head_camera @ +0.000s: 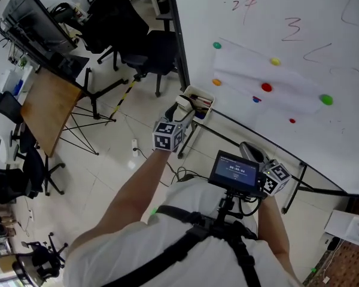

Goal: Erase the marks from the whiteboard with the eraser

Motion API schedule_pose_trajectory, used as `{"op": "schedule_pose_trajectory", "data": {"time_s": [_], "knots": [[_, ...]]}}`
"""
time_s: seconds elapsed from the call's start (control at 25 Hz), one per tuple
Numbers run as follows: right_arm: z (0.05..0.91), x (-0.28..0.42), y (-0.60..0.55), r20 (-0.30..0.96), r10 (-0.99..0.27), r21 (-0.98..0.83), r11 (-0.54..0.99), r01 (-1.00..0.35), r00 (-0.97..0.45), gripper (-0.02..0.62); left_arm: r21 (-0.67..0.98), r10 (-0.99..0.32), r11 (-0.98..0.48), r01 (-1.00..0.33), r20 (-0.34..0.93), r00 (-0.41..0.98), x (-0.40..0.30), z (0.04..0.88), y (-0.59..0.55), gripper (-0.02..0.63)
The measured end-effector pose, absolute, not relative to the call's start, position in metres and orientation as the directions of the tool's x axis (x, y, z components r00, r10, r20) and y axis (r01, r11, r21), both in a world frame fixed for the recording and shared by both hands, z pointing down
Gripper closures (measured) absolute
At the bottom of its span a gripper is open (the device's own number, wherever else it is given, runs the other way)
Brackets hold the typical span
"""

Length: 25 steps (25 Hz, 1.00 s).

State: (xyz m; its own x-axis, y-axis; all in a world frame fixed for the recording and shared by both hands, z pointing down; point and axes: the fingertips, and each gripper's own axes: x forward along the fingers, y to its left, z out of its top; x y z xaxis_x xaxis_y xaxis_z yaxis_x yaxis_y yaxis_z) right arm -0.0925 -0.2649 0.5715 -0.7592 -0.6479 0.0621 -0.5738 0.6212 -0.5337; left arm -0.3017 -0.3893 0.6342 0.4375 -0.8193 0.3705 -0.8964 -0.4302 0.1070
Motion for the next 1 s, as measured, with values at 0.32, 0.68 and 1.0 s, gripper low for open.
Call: {"op": "schedule_pose_trajectory", "data": {"time_s": [0.32, 0.68, 1.0], "knots": [[0.584, -0.089, -0.254, 0.094, -0.720, -0.557, 0.534, -0.636, -0.687, 0.594, -0.187, -0.834, -0.492, -0.850, 0.381, 0.399, -0.294, 0.632, -0.389, 0.368], [0.590, -0.093, -0.252, 0.117, -0.758, -0.572, 0.477, -0.667, -0.641, 0.594, -0.113, -0.733, -0.656, -0.746, 0.332, 0.594, -0.268, 0.622, -0.395, 0.359], [0.588, -0.106, -0.255, 0.119, -0.770, -0.563, 0.468, -0.681, -0.627, 0.594, -0.085, -0.752, -0.640, -0.764, 0.273, 0.600, -0.282, 0.606, -0.389, 0.359]]}}
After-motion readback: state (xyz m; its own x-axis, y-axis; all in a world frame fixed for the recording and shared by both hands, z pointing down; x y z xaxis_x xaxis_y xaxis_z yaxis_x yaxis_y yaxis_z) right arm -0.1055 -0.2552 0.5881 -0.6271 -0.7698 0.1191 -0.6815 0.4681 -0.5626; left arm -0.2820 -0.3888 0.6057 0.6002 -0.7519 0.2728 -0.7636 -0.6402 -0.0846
